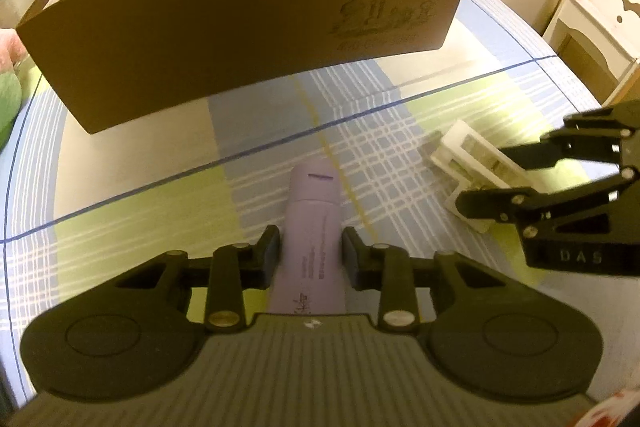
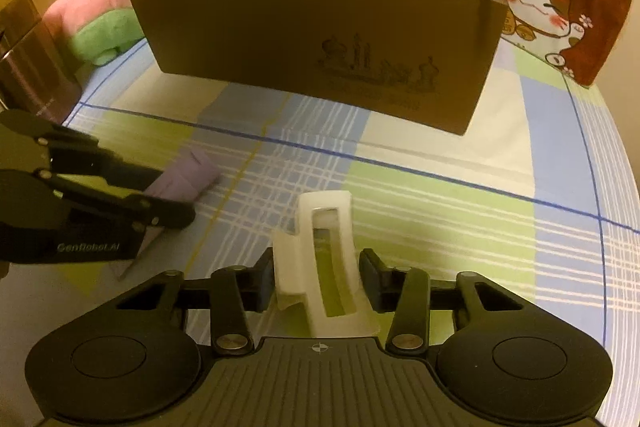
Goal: Organize rigid objects
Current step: 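Close left tool on lavender tube while right tool grasps white clip holder, then lift tube with left tool while right tool carries clip holder to brown box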
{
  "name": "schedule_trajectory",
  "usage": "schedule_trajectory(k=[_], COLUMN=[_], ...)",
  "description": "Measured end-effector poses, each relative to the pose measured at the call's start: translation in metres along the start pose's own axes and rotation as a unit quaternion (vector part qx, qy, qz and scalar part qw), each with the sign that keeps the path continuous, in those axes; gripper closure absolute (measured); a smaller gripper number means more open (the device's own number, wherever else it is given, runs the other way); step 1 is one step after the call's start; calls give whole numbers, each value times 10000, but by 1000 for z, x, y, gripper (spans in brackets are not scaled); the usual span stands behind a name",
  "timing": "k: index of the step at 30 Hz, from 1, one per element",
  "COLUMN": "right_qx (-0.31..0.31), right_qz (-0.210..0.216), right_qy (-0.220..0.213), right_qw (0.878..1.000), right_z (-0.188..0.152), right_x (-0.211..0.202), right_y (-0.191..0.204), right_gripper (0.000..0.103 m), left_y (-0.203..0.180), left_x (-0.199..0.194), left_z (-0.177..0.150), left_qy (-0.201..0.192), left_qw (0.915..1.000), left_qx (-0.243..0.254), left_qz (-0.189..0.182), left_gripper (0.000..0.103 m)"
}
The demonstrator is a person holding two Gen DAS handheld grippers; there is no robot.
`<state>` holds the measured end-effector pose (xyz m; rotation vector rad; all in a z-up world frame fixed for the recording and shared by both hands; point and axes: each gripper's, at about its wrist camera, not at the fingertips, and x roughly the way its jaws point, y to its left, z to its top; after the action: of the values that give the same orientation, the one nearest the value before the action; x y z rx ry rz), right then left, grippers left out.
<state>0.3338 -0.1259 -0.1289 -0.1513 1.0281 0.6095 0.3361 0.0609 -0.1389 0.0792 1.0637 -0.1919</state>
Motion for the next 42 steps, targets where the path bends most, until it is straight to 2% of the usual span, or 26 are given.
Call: schedule_trajectory(k=[12, 23, 42], right_qx=[79, 258, 351], right_qz=[-21, 22, 230], right_qy=[10, -37, -441], right_qw=[10000, 9997, 9981], right_z=[1, 2, 16], right_x=[1, -3, -33], right_y=[1, -3, 4], right_gripper=[61, 61, 61], left_y=[-7, -5, 3], left_x=[3, 1, -44], left_z=[7, 4, 14], left_qy=[104, 102, -435], left_qw=[9998, 9998, 9983], left_qx=[-131, -150, -291], left_qz=[125, 65, 252], left_gripper=[73, 74, 74])
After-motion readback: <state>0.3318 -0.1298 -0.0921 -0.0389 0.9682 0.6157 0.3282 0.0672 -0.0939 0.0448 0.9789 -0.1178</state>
